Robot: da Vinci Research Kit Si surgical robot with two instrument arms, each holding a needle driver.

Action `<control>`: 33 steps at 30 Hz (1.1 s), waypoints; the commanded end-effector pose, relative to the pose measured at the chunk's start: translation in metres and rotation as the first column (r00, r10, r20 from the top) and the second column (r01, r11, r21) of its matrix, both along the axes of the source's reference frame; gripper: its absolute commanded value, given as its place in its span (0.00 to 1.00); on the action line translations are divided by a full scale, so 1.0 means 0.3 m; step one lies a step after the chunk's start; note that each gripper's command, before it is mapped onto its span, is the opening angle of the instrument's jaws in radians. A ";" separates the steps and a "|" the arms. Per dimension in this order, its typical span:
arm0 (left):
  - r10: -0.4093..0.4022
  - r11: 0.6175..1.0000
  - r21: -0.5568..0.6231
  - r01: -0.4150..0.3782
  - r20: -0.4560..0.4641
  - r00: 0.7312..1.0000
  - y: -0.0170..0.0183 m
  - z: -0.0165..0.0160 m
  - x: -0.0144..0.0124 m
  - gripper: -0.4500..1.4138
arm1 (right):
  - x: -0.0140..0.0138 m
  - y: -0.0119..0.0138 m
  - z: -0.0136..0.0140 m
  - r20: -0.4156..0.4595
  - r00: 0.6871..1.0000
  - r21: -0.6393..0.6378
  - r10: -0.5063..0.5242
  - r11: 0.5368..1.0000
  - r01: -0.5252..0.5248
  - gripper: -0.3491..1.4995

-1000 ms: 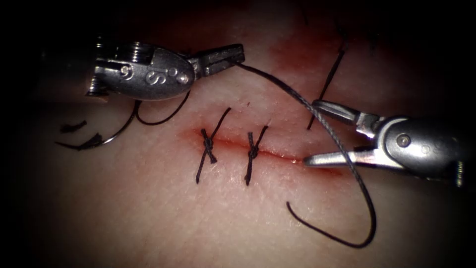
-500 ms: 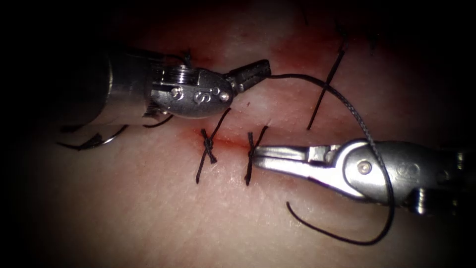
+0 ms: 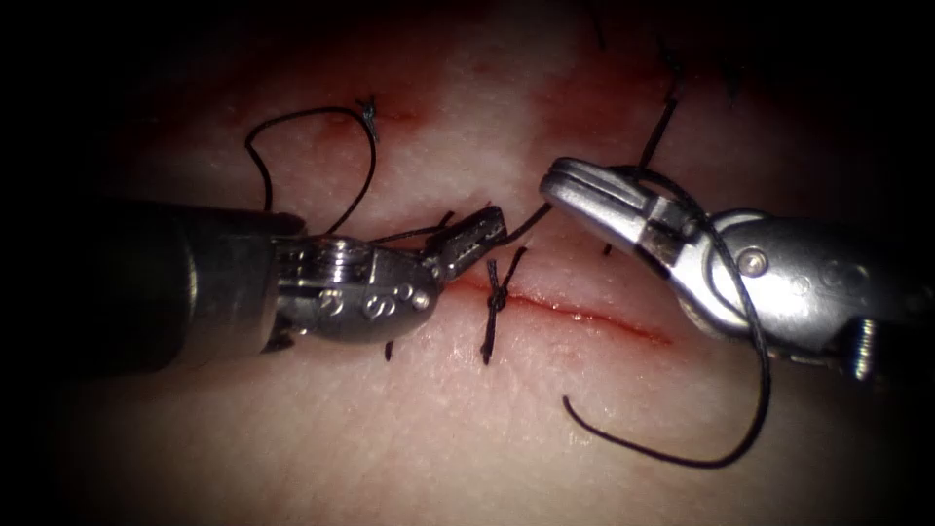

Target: Wound Closure

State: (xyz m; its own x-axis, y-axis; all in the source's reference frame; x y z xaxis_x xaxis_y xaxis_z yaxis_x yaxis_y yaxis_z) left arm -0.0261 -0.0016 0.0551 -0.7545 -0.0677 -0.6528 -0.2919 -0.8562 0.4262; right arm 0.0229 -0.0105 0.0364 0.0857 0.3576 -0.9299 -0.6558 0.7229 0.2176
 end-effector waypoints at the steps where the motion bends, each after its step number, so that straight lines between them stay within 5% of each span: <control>1: 0.007 1.000 -0.003 -0.007 0.000 1.000 -0.001 0.001 -0.0025 0.00 | 0.0038 -0.0017 0.0025 -0.005 1.000 -0.003 -0.005 1.000 0.005 0.00; 11: 0.044 0.998 -0.033 -0.044 -0.022 0.999 -0.011 -0.006 -0.0072 0.00 | 0.0025 0.0008 0.0059 0.162 0.983 -0.089 -0.087 0.991 0.103 0.00; 12: 0.044 0.998 -0.033 -0.045 -0.022 0.999 -0.012 -0.007 -0.0070 0.00 | 0.0025 0.0014 0.0069 0.179 0.978 -0.074 -0.103 0.990 0.118 0.13; 13: 0.044 0.998 -0.033 -0.045 -0.022 0.999 -0.012 -0.007 -0.0070 0.00 | 0.0025 0.0014 0.0069 0.179 0.978 -0.074 -0.103 0.990 0.118 0.13; 14: 0.045 0.998 -0.032 -0.046 -0.022 0.999 -0.013 -0.008 -0.0063 0.00 | 0.0023 0.0024 0.0095 0.218 0.964 -0.035 -0.151 0.986 0.163 0.42; 16: 0.050 0.998 -0.034 -0.051 -0.025 0.998 -0.014 -0.011 -0.0051 0.00 | 0.0013 0.0017 0.0148 0.263 0.944 -0.001 -0.200 0.978 0.207 0.73; 19: 0.059 0.998 -0.036 -0.060 -0.028 0.998 -0.014 -0.012 -0.0041 0.00 | 0.0009 0.0007 0.0200 0.254 0.943 0.031 -0.215 0.976 0.214 0.90; 24: 0.077 0.996 -0.039 -0.078 -0.033 0.997 -0.013 -0.016 -0.0025 0.00 | 0.0004 -0.0026 0.0279 0.293 0.898 0.088 -0.327 0.945 0.315 0.95; 29: 0.090 0.995 -0.037 -0.092 -0.036 0.995 -0.012 -0.021 -0.0006 0.00 | 0.0006 -0.0044 0.0303 0.329 0.862 0.126 -0.387 0.922 0.366 0.90; 33: 0.098 0.993 -0.054 -0.101 -0.059 0.993 -0.011 -0.025 0.0006 0.00 | -0.0004 -0.0042 0.0304 0.390 0.825 0.037 -0.408 0.903 0.429 0.90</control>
